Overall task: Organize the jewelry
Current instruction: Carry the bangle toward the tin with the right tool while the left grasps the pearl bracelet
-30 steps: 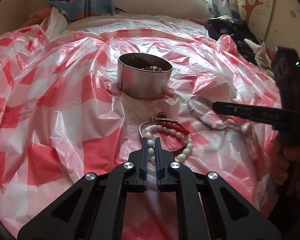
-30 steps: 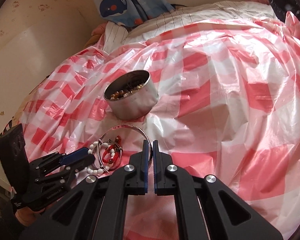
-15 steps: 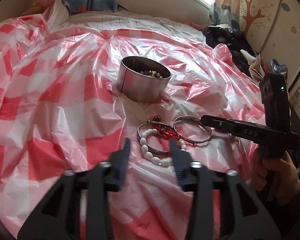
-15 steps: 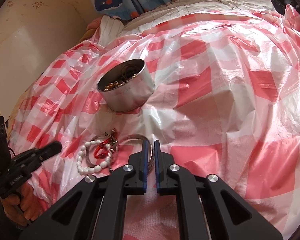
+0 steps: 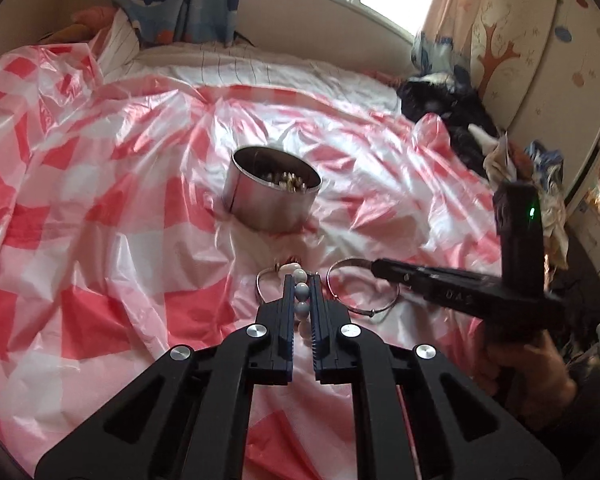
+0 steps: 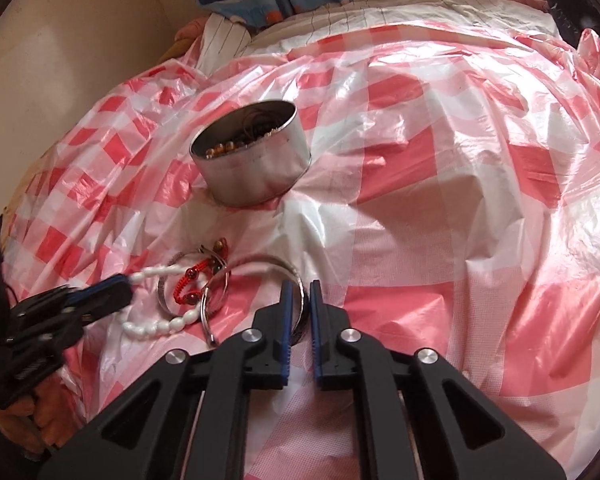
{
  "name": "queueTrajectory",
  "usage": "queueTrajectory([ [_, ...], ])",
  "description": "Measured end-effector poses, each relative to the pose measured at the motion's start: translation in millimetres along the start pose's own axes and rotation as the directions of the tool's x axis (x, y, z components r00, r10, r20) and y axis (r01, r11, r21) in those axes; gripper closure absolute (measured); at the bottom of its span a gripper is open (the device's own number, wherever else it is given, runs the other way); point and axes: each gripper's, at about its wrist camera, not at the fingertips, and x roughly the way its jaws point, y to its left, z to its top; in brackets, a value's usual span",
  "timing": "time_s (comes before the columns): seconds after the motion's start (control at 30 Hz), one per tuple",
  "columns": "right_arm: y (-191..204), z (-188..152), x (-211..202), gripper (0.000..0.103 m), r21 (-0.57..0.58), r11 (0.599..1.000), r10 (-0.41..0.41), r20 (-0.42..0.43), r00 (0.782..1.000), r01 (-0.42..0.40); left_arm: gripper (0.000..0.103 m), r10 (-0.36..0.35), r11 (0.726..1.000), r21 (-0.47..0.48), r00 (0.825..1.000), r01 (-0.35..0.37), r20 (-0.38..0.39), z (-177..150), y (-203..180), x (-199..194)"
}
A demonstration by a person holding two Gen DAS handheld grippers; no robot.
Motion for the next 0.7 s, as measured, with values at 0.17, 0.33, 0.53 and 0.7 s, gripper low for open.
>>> queueTrajectory([
  [0.17, -2.6, 1.5, -12.9, 0.095, 0.039, 0.997, 0.058, 0.066, 0.996, -0.06, 0.097, -0.017, 0.999, -0.027, 0.999, 0.018, 0.046, 9.6, 5.0, -8.4],
  [0.33, 4.0, 4.2, -29.0, 0.095, 0.022, 0.995, 0.091, 0.15, 0.984, -0.095, 0.097, -0.02, 0.999, -0.039, 0.997, 0.022, 0.068, 13.7, 2.4, -6.4],
  [0.53, 0.5, 13.3, -37.8, 0.095, 0.035, 0.994, 0.096, 0.202, 0.975, -0.105, 0.097, -0.038, 0.999, -0.019, 0.995, 0.04, 0.088, 29.7, -7.7, 2.7],
  [0.7, -0.2, 25.1, -37.8, 0.095, 0.043, 0.993, 0.096, 0.232, 0.968, -0.108, 0.097, -0.046, 0.999, -0.01, 0.993, 0.047, 0.105, 48.9, -13.7, 13.9],
])
